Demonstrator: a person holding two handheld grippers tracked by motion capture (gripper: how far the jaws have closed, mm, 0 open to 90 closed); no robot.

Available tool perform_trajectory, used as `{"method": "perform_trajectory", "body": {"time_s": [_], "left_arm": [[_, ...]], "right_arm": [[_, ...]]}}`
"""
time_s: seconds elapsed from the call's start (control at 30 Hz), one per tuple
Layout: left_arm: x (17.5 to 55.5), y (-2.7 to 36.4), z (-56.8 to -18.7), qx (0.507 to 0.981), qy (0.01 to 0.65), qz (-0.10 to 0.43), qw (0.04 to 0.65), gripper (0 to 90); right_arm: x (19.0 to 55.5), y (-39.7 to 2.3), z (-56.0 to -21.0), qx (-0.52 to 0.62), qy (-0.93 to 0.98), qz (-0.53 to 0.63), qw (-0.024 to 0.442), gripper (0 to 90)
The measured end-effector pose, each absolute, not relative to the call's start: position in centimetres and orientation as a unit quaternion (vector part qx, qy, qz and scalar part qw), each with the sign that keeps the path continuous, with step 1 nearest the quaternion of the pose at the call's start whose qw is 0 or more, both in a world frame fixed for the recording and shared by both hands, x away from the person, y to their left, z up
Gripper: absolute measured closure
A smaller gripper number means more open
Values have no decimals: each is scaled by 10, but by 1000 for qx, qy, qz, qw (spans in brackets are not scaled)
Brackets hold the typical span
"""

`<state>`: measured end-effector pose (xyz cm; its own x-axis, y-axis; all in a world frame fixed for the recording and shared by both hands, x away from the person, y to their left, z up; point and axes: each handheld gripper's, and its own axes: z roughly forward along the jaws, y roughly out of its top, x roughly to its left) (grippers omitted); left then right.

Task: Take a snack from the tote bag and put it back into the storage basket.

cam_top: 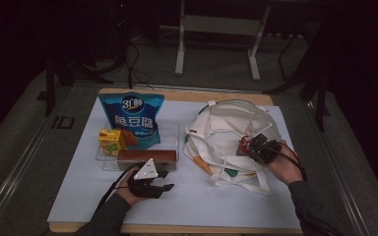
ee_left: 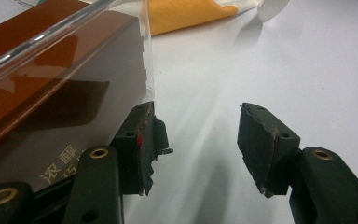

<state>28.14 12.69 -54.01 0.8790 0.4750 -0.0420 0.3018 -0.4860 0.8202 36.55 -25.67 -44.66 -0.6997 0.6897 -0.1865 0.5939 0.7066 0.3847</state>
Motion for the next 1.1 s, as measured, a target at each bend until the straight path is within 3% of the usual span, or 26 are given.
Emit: {"method": "perform_trajectory", "body": {"time_s": [0.93,1.1], "left_arm": [[281,127,-540,858,225,96,452,470],[282,127,-540,858,225,96,452,469]], "right_arm": [[377,-251,-444,360,908,129,170,898],[379,-250,-435,364,904,151,166,785]]}}
